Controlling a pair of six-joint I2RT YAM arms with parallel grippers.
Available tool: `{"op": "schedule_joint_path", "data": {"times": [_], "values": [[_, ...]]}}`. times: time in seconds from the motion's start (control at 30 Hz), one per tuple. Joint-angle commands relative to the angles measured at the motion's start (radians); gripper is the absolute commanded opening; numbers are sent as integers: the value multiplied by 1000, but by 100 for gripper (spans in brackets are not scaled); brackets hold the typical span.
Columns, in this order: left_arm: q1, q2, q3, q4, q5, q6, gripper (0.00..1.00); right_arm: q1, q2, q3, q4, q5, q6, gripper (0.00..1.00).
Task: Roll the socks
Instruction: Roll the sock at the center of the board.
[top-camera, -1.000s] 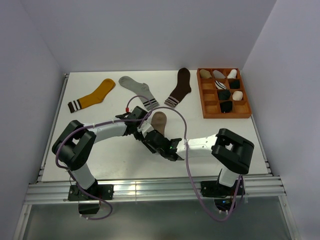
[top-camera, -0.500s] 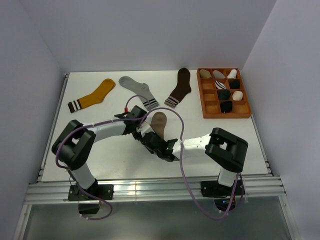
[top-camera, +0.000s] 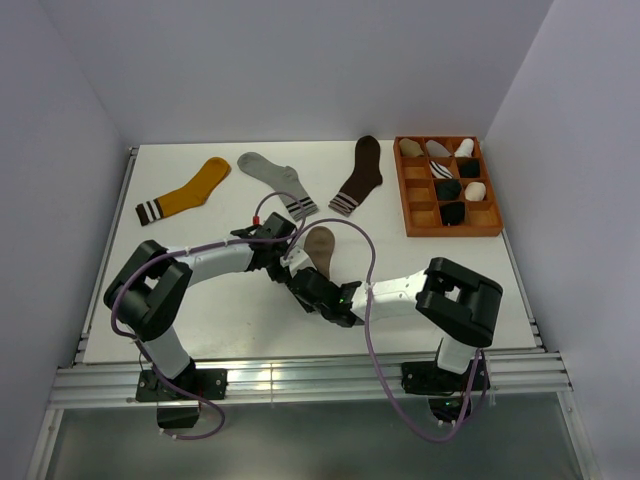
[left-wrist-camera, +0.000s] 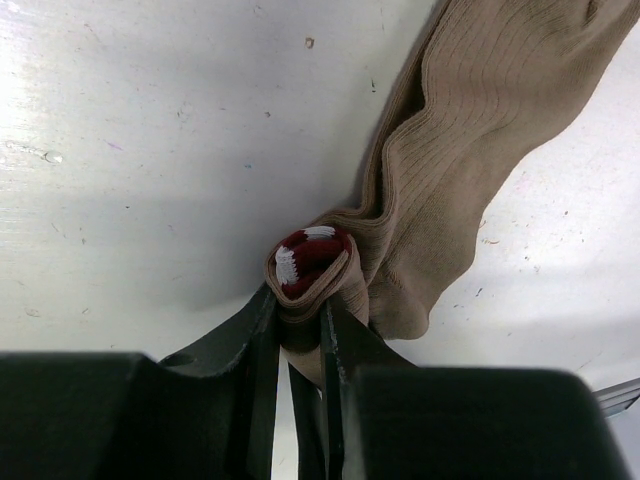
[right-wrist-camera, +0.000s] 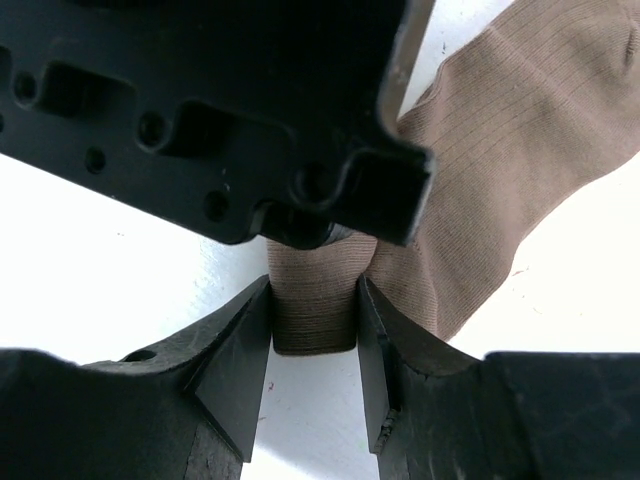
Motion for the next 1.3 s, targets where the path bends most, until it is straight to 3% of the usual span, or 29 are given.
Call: {"op": "schedule_joint_path", "data": {"times": [0.0, 0.27, 0.43, 0.5, 0.53, 0.63, 0.67, 0.83, 1.07, 1.27], "values": [[-8, 8, 18, -64, 10, 29, 11, 7, 20, 8, -31, 39, 11, 45], [-8, 2, 11, -59, 15, 26, 12, 7, -3, 11, -6, 27, -4, 46], [-8, 3, 12, -56, 18, 26, 13, 7, 34, 26, -5, 43, -6, 42], [-9, 8, 8, -50, 26, 23, 13, 7, 36, 32, -12, 46, -6, 33], [-9, 9, 3, -44, 29, 21, 13, 7, 36, 34, -17, 37, -7, 22], [-9, -6, -6, -38, 21, 12, 16, -3, 19, 32, -34, -36, 3, 2], [-9, -23, -11, -35, 17, 7, 17, -13, 11, 28, -43, -65, 8, 0], [-3, -86, -26, -38, -25, -7, 31, -86, -35, 14, -80, -232, 45, 0], [26, -140, -45, -2, -26, -28, 38, -218, -62, -5, -83, -443, 74, 0], [41, -182, -57, 8, -46, -50, 50, -290, -47, -9, -72, -624, 92, 0]]}}
